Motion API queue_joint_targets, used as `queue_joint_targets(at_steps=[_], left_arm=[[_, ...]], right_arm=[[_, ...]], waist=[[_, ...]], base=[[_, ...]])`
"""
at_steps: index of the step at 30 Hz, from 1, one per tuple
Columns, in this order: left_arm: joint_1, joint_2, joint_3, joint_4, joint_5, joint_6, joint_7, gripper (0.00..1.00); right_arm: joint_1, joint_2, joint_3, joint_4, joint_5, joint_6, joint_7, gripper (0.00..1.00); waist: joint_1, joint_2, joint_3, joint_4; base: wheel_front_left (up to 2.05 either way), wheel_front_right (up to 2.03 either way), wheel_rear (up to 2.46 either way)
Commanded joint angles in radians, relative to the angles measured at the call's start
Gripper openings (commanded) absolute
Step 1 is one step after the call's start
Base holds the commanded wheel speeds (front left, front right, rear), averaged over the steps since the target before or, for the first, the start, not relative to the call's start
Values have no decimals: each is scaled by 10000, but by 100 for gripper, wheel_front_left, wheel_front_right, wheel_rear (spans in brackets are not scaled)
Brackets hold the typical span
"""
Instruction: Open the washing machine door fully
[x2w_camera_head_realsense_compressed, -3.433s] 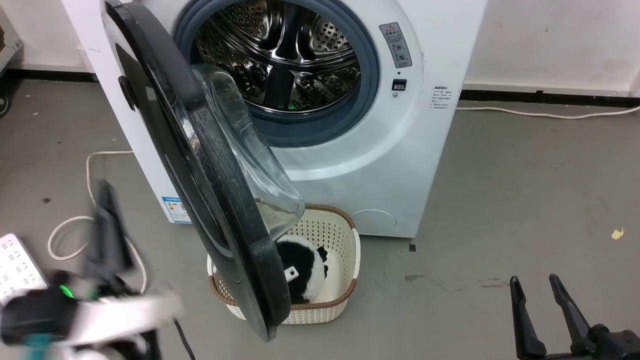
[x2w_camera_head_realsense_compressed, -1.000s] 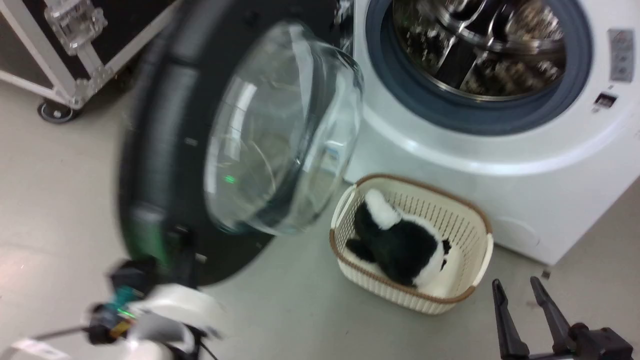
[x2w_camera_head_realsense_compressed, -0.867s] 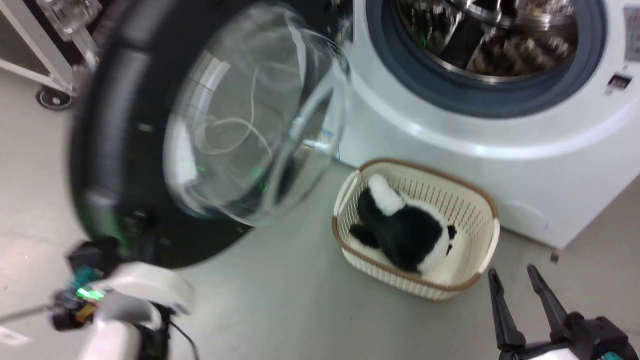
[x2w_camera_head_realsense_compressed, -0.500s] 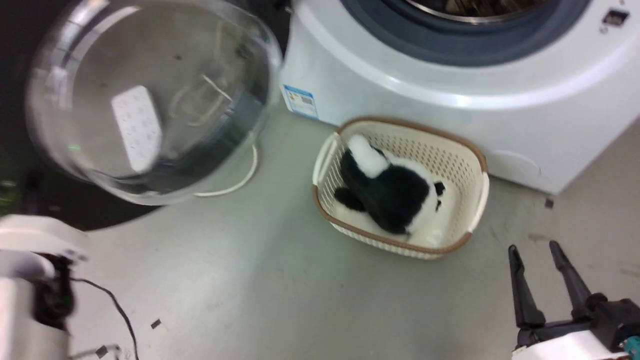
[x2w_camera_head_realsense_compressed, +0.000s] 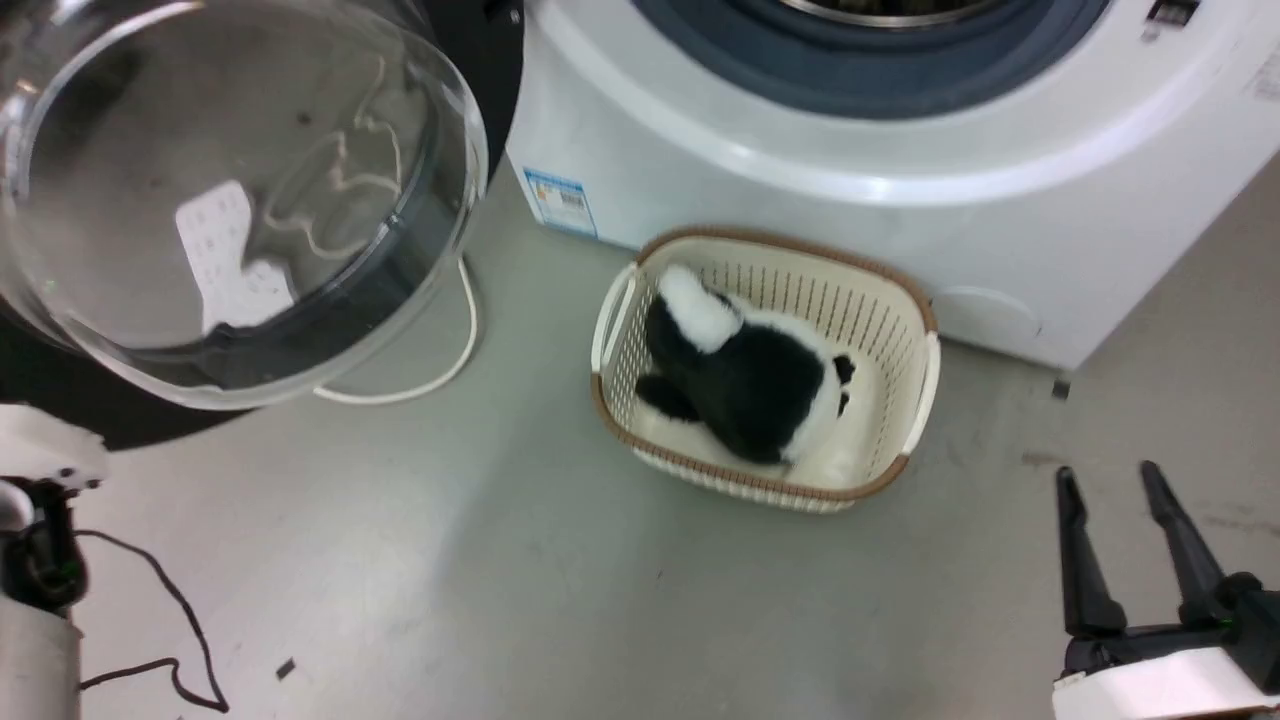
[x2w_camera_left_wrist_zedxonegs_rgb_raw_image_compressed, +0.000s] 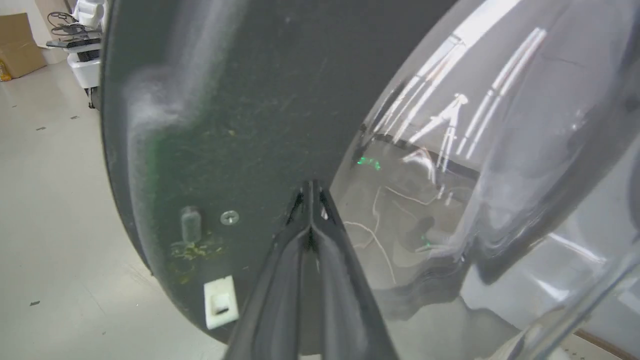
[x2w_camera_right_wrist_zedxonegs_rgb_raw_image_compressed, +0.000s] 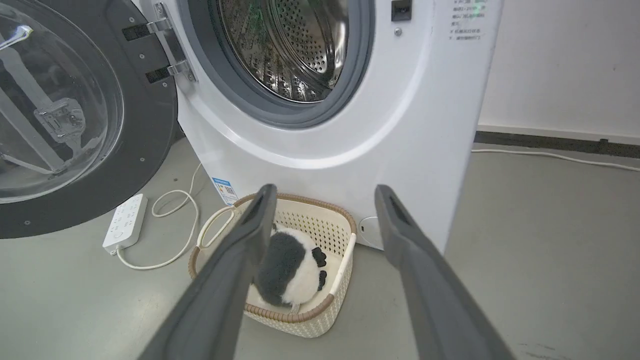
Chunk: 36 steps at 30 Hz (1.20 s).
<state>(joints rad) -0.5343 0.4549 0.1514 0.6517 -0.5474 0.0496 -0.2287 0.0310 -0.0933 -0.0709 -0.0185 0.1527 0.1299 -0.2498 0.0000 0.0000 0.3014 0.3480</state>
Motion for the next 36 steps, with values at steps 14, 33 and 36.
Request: queue_joint_targets(at_steps=[14, 33, 36], left_arm=[[3390, -1900, -1790, -4704, 1602, -163, -322, 0], [5927, -3232, -3474, -4978, 3111, 493, -329, 100], [6070, -3340, -3421, -5126, 3246, 573, -329, 100]], right_arm=[[433, 408, -408, -255, -92, 8, -118, 100], [1217, 429, 204, 67, 62, 8, -120, 100], [1268, 430, 189, 116, 101, 8, -120, 100]], waist=[[0, 0, -2562, -1486], [0, 0, -3197, -3187], [0, 0, -3208, -3192]], base=[[0, 0, 0], [0, 0, 0], [0, 0, 0]])
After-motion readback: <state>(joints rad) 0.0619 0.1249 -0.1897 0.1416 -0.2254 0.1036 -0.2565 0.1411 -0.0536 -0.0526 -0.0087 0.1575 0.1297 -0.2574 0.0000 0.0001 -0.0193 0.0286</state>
